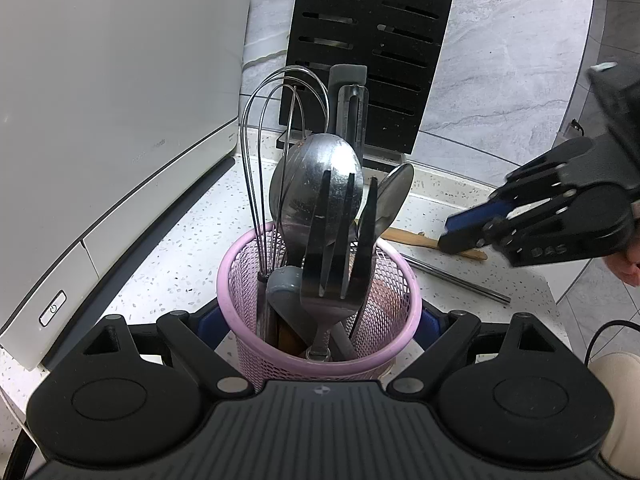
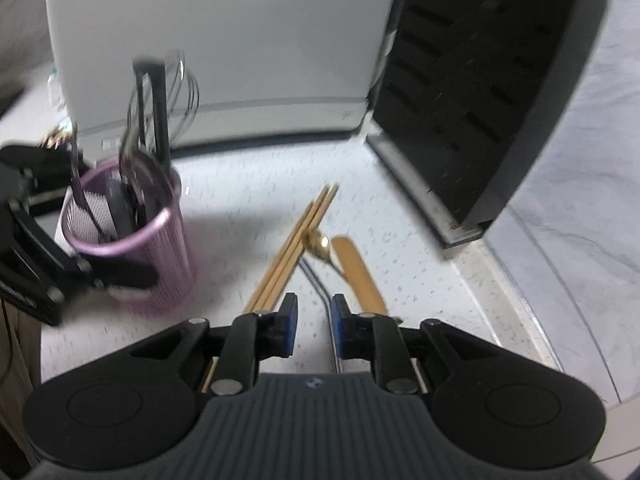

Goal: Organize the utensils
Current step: 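Move the right gripper back to the bent metal straw, then close the right gripper on the bent metal straw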

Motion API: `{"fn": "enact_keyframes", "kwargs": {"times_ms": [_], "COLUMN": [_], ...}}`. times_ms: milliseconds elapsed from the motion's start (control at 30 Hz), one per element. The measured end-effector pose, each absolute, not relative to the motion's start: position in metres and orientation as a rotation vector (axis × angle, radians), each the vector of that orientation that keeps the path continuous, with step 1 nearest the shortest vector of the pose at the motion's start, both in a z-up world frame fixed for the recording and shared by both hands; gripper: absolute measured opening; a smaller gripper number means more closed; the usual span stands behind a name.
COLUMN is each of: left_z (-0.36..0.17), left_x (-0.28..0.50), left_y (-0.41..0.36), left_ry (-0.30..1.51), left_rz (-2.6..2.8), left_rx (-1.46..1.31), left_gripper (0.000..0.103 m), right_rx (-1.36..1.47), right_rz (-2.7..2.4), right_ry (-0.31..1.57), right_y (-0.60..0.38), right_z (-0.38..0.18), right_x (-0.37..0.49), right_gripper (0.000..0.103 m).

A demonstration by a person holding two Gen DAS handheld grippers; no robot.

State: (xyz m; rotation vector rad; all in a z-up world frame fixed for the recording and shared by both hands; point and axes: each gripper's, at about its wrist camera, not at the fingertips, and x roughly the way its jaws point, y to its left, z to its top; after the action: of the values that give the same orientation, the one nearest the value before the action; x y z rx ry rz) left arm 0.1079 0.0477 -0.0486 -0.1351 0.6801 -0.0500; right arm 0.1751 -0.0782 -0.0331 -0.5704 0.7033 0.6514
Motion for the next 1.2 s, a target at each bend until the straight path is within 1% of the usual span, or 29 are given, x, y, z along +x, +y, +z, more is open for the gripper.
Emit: {"fn": "enact_keyframes", "kwargs": {"times_ms": [167,267,500,733,900,1033,1100,1200], "left_z": [-0.049,-0.049,-0.049,-0.050,-0.051,-0.051,-0.051,-0.051], "left_x": [0.108,0.108,0.108,0.107,0.107,0.107,0.106,0.106], "left_y": [0.048,0.048,0.047,0.049,0.050,0.051,0.051,0.051], "left_ry": [0.679,0.679,0.679,0.676,0.672,0.673,0.672,0.673], "left_rz": [-0.050,-0.050,-0.050,-0.055,-0.058,-0.058,-0.057,-0.056], "left_rx": [-0.135,-0.135,-0.134,-0.136,-0.138,-0.144,-0.147,-0.148], "left_gripper": [0.103,0.103,0.103,0.103,0.103,0.103,0.103,0.103], "right_rx": [-0.624,-0.609,-0.666,-0.740,-0.715,-0.706,-0.718,-0.732], "right_rz": [0.636,0.619,0.602,0.604,0.609,0.607,0.617,0.612], "right_ry": [0.868,0.988,1.146,1.208,1.257,1.253,1.242,1.221], "right_y": [-0.069,-0.064,-0.042,-0.025,-0.023,-0.021,-0.019,-0.017], "right_z": [-0.048,-0.052,-0.062,-0.071,-0.073,-0.074,-0.075,-0.073], "right_x": [0.202,0.222,0.256,0.270,0.280,0.286,0.285,0.280], "right_gripper": [0.016,0.018,0.018,0.018,0.017,0.013,0.006,0.005]}}
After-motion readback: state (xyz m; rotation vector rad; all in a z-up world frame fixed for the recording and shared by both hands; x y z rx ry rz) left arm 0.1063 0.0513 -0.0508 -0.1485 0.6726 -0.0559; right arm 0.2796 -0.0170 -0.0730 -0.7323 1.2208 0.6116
